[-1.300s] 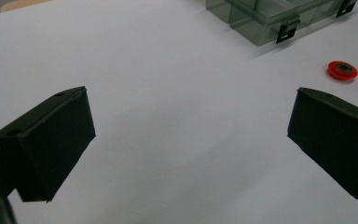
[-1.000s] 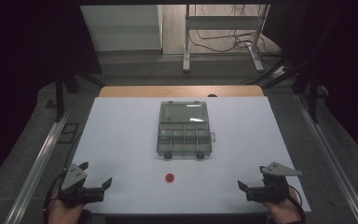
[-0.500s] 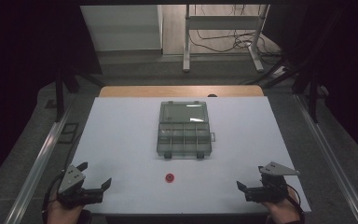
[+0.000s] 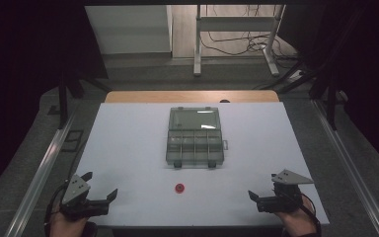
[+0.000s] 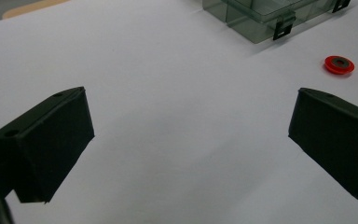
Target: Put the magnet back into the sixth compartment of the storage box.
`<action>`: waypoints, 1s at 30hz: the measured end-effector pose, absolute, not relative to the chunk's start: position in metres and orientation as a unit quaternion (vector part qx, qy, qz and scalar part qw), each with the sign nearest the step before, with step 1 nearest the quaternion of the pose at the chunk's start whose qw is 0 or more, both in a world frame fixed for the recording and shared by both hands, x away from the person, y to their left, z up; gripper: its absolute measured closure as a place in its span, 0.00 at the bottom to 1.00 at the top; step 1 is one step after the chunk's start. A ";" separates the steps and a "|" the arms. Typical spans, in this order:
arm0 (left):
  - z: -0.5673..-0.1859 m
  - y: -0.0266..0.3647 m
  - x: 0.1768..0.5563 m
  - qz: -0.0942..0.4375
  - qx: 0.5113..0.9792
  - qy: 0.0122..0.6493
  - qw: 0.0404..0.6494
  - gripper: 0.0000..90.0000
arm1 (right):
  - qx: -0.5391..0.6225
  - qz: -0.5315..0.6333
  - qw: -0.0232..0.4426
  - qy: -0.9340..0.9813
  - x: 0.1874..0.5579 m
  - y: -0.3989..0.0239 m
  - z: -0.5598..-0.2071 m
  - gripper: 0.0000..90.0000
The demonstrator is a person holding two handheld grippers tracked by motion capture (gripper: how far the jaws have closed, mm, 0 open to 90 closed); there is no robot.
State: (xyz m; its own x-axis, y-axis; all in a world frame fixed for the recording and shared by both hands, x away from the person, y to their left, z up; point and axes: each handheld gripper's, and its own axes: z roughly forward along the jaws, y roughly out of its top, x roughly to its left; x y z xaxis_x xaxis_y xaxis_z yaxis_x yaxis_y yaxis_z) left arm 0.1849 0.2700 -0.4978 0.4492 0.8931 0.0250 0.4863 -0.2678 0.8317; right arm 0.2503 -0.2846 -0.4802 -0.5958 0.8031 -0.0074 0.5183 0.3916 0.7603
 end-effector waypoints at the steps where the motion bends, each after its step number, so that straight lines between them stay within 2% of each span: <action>1: -0.498 0.270 0.186 0.254 0.754 0.459 0.395 0.01 | 0.406 0.371 0.190 0.813 0.251 -0.284 -0.480 0.00; 10: -0.499 0.267 0.187 0.251 0.766 0.448 0.386 0.02 | 0.396 0.369 0.187 0.820 0.253 -0.279 -0.479 0.00; 22: -0.498 0.272 0.187 0.240 0.755 0.460 0.401 0.02 | 0.375 0.369 0.174 0.833 0.259 -0.269 -0.476 0.00; 30: -0.498 0.271 0.187 0.240 0.758 0.455 0.401 0.02 | 0.363 0.367 0.182 0.837 0.261 -0.261 -0.475 0.00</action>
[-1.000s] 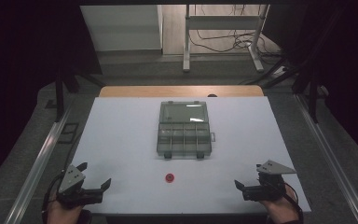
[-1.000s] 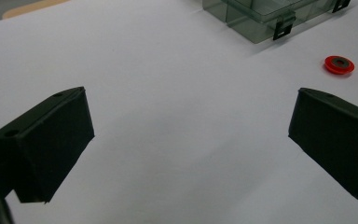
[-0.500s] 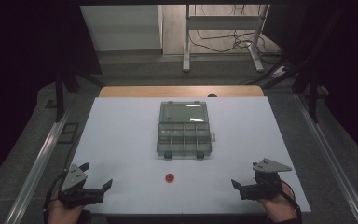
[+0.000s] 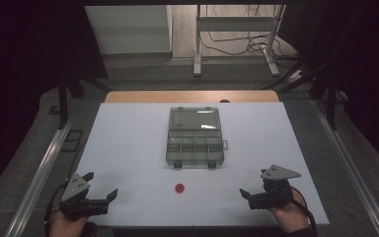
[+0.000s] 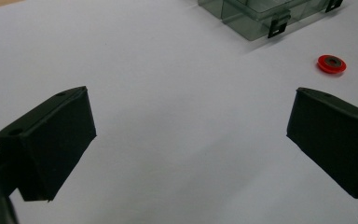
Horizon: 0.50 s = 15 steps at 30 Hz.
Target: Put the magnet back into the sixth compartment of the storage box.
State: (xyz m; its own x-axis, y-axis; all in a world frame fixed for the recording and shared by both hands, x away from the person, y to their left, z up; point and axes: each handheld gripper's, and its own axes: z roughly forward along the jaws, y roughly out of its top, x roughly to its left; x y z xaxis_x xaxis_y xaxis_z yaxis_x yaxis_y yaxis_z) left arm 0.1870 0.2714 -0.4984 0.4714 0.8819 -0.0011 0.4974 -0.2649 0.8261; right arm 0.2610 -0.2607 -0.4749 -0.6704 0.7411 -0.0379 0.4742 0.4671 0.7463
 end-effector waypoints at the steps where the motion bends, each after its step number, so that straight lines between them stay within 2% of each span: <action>1: -0.498 0.271 0.187 0.240 0.760 0.453 0.400 0.02 | 0.363 0.366 0.182 0.838 0.261 -0.260 -0.475 0.00; 15: -0.498 0.269 0.186 0.244 0.764 0.447 0.397 0.02 | 0.367 0.380 0.170 0.832 0.267 -0.252 -0.472 0.00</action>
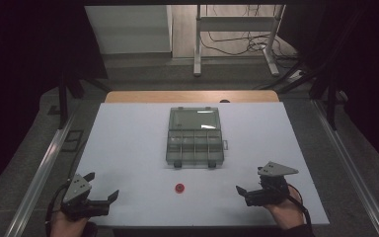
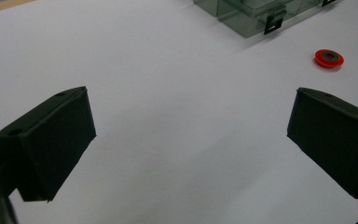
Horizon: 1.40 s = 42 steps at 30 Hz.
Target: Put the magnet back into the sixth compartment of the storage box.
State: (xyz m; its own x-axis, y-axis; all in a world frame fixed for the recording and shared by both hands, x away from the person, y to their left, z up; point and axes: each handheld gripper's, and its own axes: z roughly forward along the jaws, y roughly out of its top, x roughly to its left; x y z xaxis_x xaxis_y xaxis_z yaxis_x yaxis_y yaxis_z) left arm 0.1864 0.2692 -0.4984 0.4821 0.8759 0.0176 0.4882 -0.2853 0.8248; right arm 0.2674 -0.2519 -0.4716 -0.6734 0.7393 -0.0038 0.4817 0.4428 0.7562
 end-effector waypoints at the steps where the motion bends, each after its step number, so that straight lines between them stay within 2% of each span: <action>1: -0.498 0.269 0.186 0.244 0.763 0.447 0.397 0.02 | 0.366 0.380 0.168 0.833 0.268 -0.251 -0.472 0.00; 42: -0.498 0.270 0.186 0.245 0.761 0.449 0.399 0.02 | 0.339 0.356 0.133 0.861 0.286 -0.211 -0.482 0.00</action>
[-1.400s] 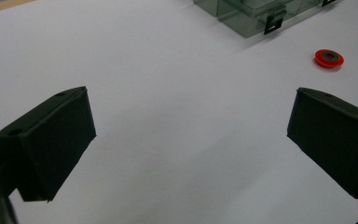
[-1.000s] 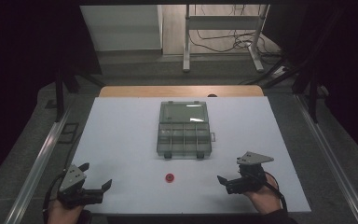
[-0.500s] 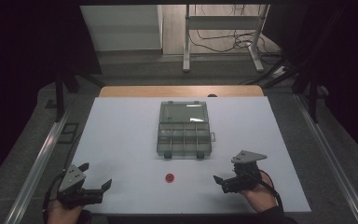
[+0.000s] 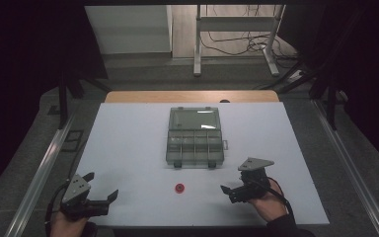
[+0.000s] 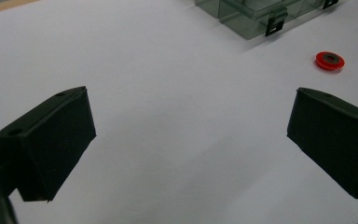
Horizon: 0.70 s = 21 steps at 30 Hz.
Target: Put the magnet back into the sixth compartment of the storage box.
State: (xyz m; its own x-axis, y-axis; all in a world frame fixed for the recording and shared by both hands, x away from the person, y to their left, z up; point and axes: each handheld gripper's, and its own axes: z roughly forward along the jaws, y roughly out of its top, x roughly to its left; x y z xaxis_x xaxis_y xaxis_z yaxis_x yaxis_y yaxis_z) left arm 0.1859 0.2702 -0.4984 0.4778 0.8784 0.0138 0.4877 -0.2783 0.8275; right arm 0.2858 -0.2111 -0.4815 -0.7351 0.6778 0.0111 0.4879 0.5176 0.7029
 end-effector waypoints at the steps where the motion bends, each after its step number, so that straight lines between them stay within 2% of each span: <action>1: -0.498 0.270 0.186 0.245 0.761 0.449 0.399 0.02 | 0.337 0.356 0.132 0.862 0.286 -0.210 -0.482 0.00; 21: -0.498 0.270 0.186 0.245 0.763 0.447 0.398 0.02 | 0.324 0.351 0.123 0.870 0.296 -0.192 -0.483 0.00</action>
State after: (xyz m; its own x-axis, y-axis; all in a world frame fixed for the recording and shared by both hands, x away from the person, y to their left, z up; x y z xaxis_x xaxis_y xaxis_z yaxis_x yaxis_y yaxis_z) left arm 0.1856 0.2704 -0.4982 0.4815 0.8763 0.0173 0.4865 -0.2837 0.8263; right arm 0.2958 -0.1916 -0.4829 -0.7603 0.6494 0.0128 0.4766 0.5444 0.6903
